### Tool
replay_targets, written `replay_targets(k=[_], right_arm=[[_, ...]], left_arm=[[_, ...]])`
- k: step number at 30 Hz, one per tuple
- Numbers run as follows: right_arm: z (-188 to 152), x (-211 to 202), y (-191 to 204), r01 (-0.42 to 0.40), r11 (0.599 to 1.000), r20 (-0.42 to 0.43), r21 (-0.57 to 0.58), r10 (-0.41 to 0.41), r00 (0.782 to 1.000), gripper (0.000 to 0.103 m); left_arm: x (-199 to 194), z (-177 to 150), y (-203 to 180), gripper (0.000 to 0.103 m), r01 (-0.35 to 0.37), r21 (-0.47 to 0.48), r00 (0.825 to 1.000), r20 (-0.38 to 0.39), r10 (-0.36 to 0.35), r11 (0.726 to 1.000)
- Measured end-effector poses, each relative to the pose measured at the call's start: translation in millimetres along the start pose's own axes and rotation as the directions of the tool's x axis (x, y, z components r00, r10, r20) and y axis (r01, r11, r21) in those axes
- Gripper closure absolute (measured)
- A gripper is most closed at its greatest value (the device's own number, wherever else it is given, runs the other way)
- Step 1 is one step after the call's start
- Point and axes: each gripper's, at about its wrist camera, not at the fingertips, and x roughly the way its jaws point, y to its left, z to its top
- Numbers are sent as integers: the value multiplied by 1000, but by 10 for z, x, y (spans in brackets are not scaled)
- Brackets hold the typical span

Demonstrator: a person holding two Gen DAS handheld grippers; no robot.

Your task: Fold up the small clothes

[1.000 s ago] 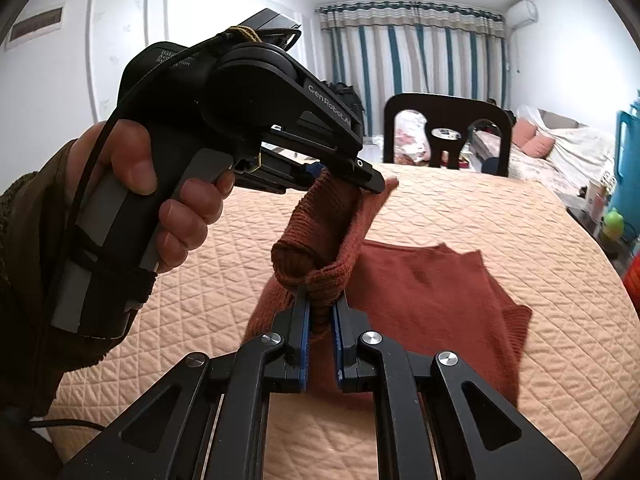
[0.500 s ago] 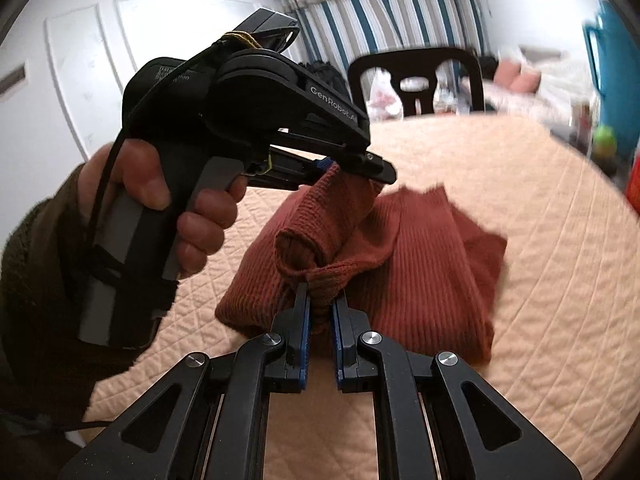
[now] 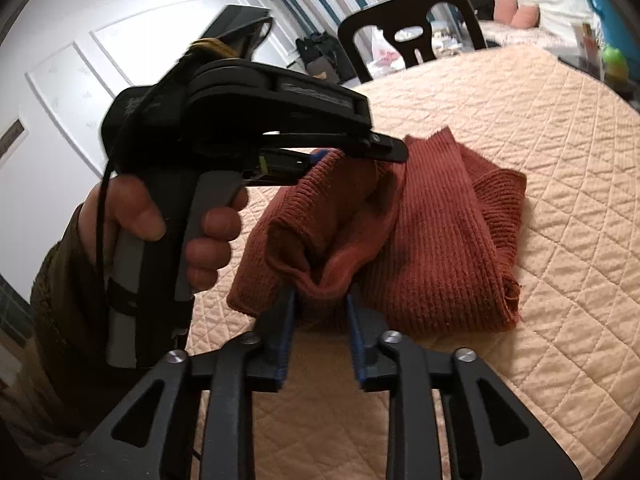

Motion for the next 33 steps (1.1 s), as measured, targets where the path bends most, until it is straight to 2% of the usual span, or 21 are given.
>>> replay_targets(k=[2, 4, 5, 7, 11, 14, 18, 22, 24, 26, 33], right_arm=[[58, -13, -78, -2, 1000, -2, 26, 3, 1000, 67], [140, -27, -147, -8, 999, 2, 44, 7, 1000, 65], [179, -27, -173, -6, 999, 3, 49, 6, 1000, 65], [264, -27, -228, -12, 998, 12, 59, 11, 1000, 65], [435, 73, -276, 71, 996, -14, 59, -71, 997, 65], [514, 146, -277, 35, 998, -21, 52, -34, 999, 65], [582, 332, -269, 58, 998, -64, 40, -55, 996, 65], [593, 514, -217, 76, 997, -97, 14, -74, 993, 65], [598, 563, -204, 85, 996, -105, 5, -84, 991, 73], [613, 566, -231, 93, 996, -95, 11, -91, 991, 97], [670, 378, -288, 4, 999, -17, 38, -3, 1000, 97]], left_arm=[[-33, -10, 34, 64, 14, -5, 1000, 7, -14, 1000], [-76, -17, 78, 63, 33, -22, 999, 18, -33, 999], [-98, -19, 91, 59, 36, -21, 999, 24, -36, 999], [-125, -15, 123, 58, 31, -23, 999, 33, -30, 999], [-178, -12, 237, 58, 47, -54, 998, 48, -44, 997], [-238, -18, 305, 58, 65, -69, 996, 62, -60, 996], [-315, -44, 363, 53, 82, -75, 994, 81, -76, 994], [-346, -63, 428, 53, 99, -85, 992, 86, -91, 991], [-363, -67, 466, 53, 102, -96, 992, 91, -93, 990], [-383, -72, 503, 53, 103, -102, 991, 92, -94, 989], [-383, -76, 472, 47, 120, -95, 989, 93, -111, 988]])
